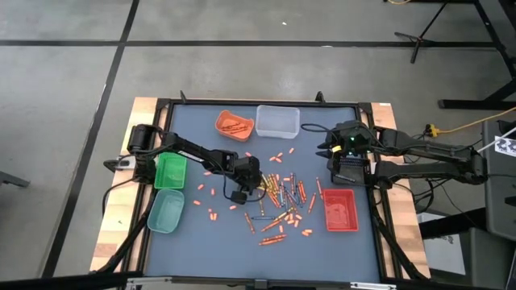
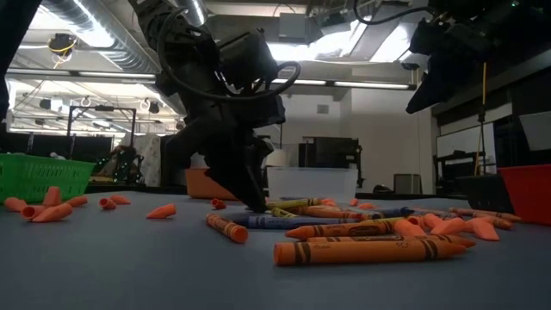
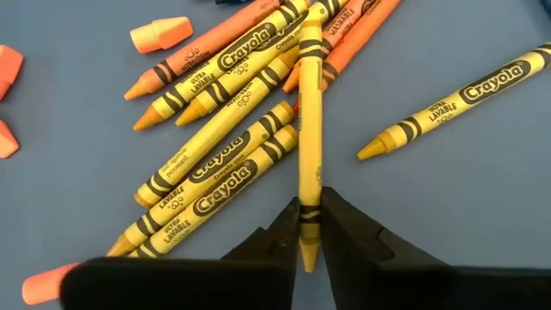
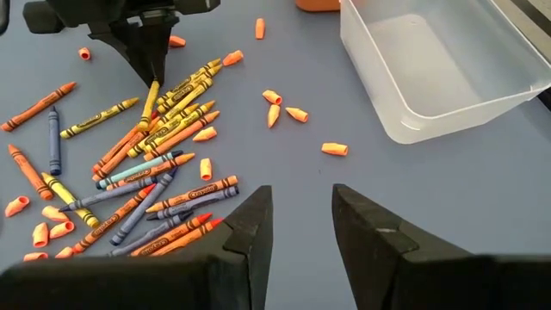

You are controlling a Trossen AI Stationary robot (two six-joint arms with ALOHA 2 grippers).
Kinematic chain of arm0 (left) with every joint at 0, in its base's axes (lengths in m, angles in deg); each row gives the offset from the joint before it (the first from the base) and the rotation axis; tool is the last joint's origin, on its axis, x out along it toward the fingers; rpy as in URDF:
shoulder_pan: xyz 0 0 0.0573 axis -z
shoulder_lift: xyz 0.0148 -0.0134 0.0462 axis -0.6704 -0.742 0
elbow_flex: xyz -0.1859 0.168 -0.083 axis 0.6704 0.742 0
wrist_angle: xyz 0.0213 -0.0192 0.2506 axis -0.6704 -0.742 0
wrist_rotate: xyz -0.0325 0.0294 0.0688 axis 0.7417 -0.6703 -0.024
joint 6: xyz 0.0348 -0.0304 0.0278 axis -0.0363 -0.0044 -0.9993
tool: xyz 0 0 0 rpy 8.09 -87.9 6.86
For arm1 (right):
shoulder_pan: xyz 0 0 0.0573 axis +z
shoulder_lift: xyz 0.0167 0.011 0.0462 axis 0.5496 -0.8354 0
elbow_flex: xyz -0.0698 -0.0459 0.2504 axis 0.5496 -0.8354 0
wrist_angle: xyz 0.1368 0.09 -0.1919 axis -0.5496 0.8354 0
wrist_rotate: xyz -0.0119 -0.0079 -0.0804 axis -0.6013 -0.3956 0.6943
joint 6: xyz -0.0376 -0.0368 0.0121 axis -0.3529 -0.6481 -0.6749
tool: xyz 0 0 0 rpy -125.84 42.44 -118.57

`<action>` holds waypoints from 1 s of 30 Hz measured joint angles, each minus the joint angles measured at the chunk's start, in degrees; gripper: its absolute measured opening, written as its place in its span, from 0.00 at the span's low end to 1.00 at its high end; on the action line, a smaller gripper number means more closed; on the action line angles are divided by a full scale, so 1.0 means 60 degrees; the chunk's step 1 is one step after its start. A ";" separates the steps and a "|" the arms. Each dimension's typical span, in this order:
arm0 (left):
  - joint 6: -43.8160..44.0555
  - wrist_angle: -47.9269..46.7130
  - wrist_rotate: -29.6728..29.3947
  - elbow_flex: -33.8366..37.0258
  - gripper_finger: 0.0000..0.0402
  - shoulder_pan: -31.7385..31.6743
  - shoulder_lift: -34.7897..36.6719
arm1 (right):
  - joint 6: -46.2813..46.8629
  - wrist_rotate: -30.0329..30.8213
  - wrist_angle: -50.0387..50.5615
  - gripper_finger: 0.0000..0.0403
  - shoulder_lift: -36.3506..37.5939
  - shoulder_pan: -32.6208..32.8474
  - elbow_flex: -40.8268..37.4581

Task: Sort crayons
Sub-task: Put the yellow crayon into the green bin

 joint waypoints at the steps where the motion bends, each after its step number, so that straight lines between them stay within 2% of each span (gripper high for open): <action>1: 0.0000 0.0000 -0.0003 0.0000 0.07 0.0000 0.0000 | 0.0000 0.0000 0.0000 0.30 0.0000 0.0000 0.0000; 9: 0.0240 -0.0062 -0.0067 0.0017 0.01 -0.0003 0.0187 | 0.0000 0.0000 -0.0003 0.30 0.0000 0.0000 0.0000; 15: 0.1292 -0.0692 -0.0102 0.0051 0.02 -0.0015 0.1249 | -0.0044 0.0000 0.0002 0.30 0.0000 0.0000 0.0000; 18: 0.2036 -0.1510 -0.0114 0.0040 0.02 -0.0011 0.1972 | -0.0044 0.0000 -0.0002 0.30 0.0000 0.0000 0.0000; 24: 0.4093 -0.4320 -0.0708 0.0025 0.02 -0.0011 0.3607 | -0.0044 0.0001 -0.0027 0.30 0.0000 -0.0005 0.0000; 30: 0.7473 -0.7047 -0.1491 0.0018 0.02 0.0086 0.4990 | -0.0040 0.0013 -0.0011 0.30 0.0000 -0.0007 0.0000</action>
